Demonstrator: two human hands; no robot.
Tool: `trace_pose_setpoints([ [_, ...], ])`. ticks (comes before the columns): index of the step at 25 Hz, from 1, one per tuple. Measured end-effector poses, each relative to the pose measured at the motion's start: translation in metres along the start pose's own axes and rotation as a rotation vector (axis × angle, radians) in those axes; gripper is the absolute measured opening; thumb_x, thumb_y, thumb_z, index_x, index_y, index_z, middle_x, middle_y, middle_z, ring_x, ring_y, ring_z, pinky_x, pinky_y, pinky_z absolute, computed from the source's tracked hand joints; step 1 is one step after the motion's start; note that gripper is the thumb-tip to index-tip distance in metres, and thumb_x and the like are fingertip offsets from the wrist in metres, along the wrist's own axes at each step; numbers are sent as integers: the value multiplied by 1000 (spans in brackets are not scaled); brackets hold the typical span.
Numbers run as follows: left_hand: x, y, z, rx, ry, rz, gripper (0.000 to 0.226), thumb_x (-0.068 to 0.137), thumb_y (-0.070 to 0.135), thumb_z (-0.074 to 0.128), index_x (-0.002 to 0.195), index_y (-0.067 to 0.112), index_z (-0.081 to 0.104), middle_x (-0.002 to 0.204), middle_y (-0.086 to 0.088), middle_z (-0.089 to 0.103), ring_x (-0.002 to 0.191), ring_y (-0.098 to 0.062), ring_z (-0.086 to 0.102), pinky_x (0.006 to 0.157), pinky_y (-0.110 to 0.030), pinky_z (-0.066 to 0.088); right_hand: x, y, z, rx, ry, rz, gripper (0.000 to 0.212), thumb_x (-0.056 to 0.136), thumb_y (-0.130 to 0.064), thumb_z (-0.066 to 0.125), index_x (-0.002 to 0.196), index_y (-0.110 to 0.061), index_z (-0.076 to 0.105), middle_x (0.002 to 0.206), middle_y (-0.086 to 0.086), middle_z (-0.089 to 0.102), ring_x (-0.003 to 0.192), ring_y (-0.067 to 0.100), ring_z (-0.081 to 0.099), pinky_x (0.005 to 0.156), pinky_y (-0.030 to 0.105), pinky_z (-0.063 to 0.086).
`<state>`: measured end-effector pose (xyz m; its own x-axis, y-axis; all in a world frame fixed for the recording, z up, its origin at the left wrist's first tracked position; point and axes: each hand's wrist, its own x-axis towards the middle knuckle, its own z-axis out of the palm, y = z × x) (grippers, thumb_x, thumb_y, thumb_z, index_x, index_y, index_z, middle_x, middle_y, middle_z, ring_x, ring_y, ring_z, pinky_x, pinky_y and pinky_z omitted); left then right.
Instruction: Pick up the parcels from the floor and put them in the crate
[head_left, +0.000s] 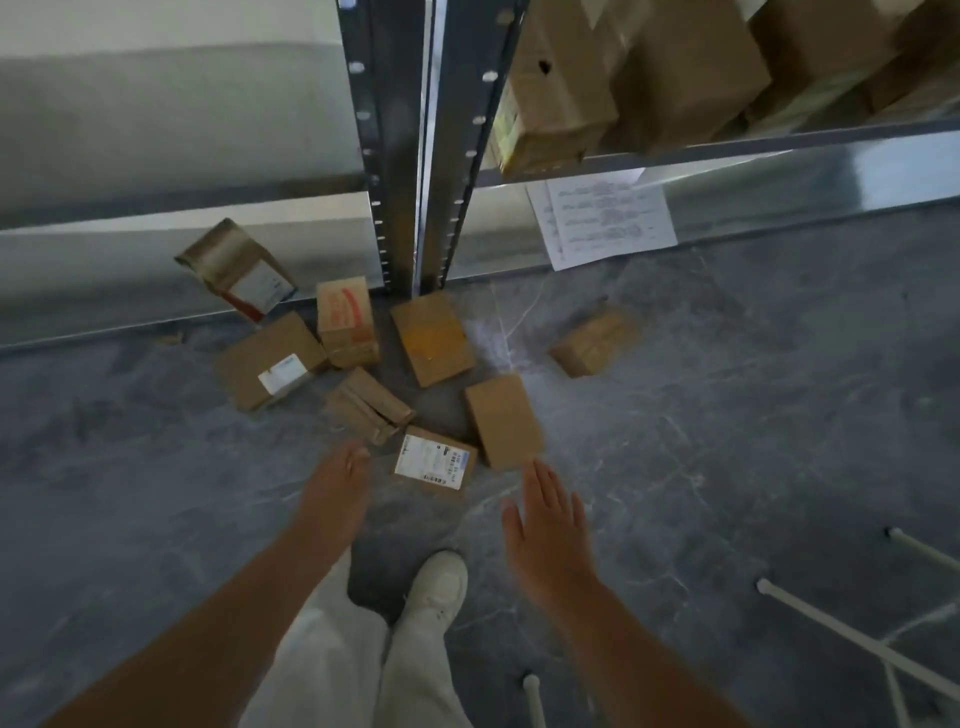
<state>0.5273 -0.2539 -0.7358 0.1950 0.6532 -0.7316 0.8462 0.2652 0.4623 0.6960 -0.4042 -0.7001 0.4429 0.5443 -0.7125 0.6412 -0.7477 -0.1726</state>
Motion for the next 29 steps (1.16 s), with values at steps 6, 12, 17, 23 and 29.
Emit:
trace_pose_setpoints([
  [6,66,-51,75,22,-140,-45,23,104,16,36,105,7,56,113,-21,62,103,-32,58,81,-30,37,76,26,96,410,-203,189,60,106,-37,29,158,-20,8,165,0,10,150,20,19,120,37,20],
  [12,158,-87,142,-13,-218,-75,35,101,5,40,135,1,47,133,-22,56,119,-36,55,85,-30,41,170,46,165,608,-313,314,60,102,-26,43,157,-20,20,158,8,31,137,24,43,100,30,41],
  [17,191,-105,170,-163,-238,-134,43,90,-12,37,127,-2,57,128,-20,60,120,-36,56,104,-44,45,202,28,194,964,-318,388,55,96,1,45,148,-13,35,141,13,53,130,27,51,106,37,44],
  [23,137,-89,143,-316,-260,-201,38,91,-9,41,113,8,68,108,-10,71,107,-29,65,82,-28,54,164,19,153,956,-331,525,58,84,17,45,139,-3,45,141,21,48,129,36,48,102,40,47],
  [29,35,-10,62,-316,-96,-176,22,97,5,46,105,4,66,107,-18,67,97,-31,64,87,-39,53,56,-15,16,922,-277,429,55,84,19,43,134,-2,51,136,20,55,127,35,51,89,38,47],
])
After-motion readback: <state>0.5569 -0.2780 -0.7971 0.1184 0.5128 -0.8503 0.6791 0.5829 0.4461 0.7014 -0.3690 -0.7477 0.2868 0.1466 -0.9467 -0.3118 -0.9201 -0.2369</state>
